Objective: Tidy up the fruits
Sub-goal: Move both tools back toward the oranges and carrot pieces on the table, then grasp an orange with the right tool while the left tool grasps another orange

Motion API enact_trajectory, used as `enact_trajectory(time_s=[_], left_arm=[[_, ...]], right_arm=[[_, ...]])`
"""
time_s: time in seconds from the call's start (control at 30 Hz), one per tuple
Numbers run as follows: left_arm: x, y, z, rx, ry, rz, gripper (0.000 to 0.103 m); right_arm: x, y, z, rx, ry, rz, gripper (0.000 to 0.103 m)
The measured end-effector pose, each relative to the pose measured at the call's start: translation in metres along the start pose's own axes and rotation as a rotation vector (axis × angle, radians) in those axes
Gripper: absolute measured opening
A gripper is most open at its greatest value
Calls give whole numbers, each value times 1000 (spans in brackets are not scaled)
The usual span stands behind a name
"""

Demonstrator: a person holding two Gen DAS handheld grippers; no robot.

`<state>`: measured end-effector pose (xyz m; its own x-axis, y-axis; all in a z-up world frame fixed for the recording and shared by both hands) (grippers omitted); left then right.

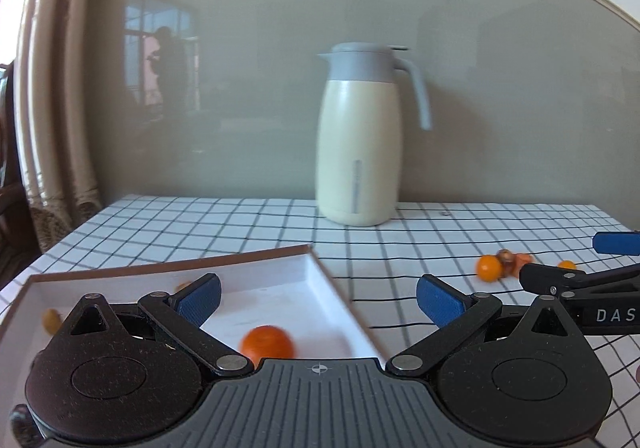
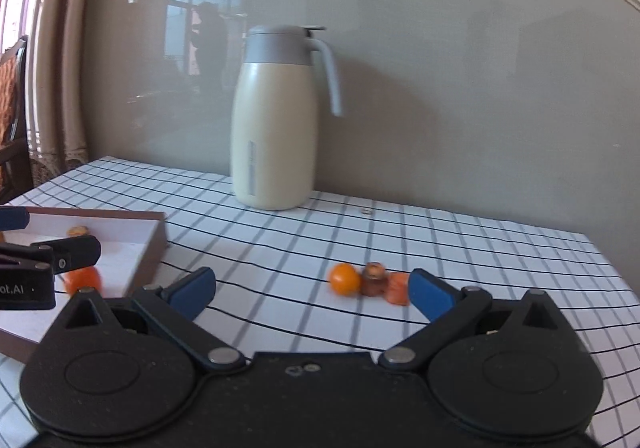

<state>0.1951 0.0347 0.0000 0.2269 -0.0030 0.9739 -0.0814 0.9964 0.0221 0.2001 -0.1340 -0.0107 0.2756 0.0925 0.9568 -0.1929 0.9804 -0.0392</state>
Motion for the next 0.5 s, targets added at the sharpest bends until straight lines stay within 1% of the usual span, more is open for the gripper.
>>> enact_trajectory(time_s=[0.2, 0.37, 0.5], left_arm=[[0, -28, -9, -48, 5, -12, 103], [-1, -49, -19, -82, 11, -13, 103], [-2, -66, -31, -82, 22, -25, 103]], right_arm=[[-12, -31, -3, -63, 24, -10, 97], [-19, -58, -5, -129, 19, -19, 97], [-22, -76, -11, -164, 22, -36, 97]])
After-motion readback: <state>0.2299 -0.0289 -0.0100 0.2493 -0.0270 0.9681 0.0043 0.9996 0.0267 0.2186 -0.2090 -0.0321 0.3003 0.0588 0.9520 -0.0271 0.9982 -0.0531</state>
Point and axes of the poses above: each gripper's, at about its wrist camera, not at the fingertips, and z roughly against the way its jaws point, y to its left, x to its top, the point moved 6 cm from there along -z, roughly the way its jaws point, and after that the axes turned 10 degrees about -y, right-handed, at the moved point
